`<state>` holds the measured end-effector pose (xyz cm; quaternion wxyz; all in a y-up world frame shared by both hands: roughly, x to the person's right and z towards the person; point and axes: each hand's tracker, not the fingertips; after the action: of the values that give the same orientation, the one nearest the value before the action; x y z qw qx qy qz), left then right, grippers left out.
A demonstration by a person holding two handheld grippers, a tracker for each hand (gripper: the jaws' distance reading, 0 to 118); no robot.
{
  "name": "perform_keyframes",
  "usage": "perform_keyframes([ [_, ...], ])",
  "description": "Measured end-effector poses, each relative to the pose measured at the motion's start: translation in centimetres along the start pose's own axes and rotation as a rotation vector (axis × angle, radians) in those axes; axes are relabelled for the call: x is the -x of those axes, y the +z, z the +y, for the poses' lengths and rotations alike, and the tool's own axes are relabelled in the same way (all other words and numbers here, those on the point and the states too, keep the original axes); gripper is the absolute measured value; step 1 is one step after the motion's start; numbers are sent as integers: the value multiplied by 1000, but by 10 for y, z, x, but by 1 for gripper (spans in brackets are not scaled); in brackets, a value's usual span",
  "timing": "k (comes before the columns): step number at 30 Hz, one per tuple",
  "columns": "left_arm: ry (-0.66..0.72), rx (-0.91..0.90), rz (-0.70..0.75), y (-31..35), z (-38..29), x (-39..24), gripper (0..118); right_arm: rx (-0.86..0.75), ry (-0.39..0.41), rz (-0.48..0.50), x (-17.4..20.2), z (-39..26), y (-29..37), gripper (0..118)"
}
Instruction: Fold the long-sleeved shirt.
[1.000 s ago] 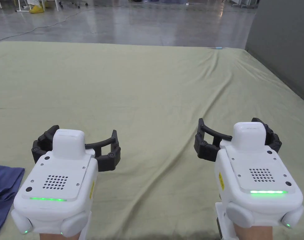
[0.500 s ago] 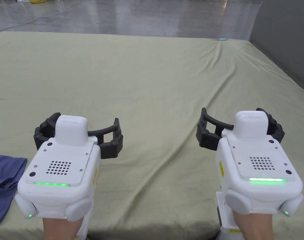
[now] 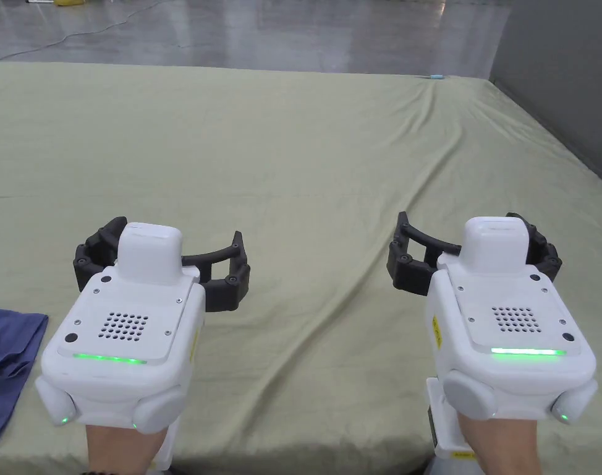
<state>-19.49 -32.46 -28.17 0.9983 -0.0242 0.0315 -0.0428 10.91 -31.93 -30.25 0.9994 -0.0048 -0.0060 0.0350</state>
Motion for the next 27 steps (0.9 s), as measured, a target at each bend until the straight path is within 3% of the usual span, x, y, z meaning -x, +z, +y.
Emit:
perform_keyframes([
  [27, 1, 7, 36, 7, -3, 4, 118, 29, -28, -13, 3, 0, 1, 111],
])
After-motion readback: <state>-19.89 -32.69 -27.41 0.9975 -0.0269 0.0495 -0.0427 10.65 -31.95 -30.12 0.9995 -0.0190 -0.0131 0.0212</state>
